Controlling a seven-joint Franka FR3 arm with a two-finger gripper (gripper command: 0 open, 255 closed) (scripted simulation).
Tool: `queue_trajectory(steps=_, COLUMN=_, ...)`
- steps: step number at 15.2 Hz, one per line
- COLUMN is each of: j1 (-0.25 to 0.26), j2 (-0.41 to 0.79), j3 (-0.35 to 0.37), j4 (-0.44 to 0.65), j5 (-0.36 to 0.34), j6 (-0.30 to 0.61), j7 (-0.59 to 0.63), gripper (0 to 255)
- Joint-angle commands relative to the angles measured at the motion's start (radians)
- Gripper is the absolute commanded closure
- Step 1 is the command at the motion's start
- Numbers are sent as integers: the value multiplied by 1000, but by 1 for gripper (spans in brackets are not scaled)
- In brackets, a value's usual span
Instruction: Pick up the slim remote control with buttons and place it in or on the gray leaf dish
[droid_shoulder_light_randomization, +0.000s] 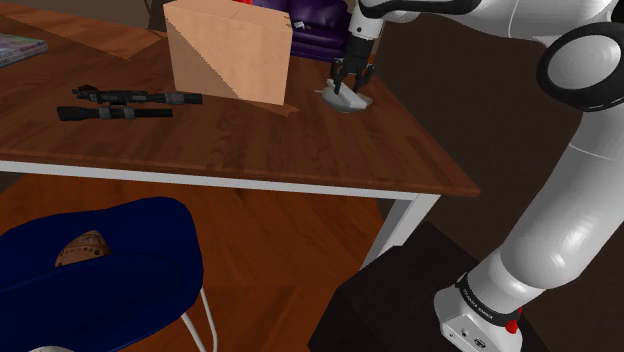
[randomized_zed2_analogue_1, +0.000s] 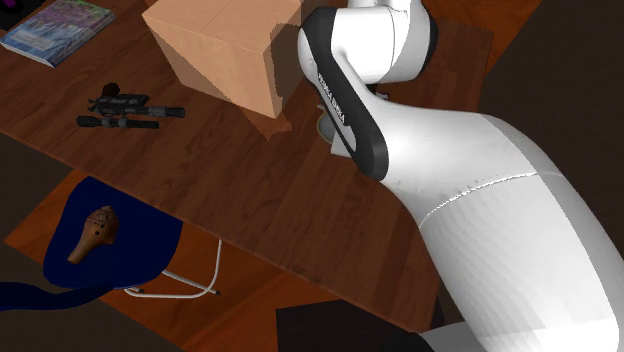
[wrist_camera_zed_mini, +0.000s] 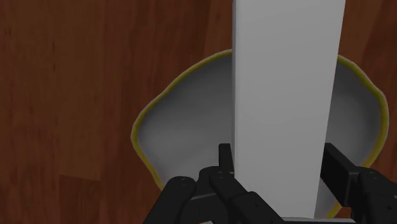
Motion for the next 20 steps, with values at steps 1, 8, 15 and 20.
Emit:
queue_trajectory(steps=1, j1=-1, j2=2, j3=-1, j4=-1, j5=-1, j6=0, j7=0, gripper=255)
queue_trajectory(steps=8, j1=-1, j2=2, j3=-1, j4=-1, j5=-1, j6=0, j7=0, gripper=0)
queue_trajectory(steps=15, j1=3, j2=27, j3=0, j4=163, j5=-4, j6=-139, j7=2, gripper=0)
queue_trajectory(steps=20, j1=3, j2=27, j3=0, j4=163, j5=-4, j6=-139, j7=2, gripper=0)
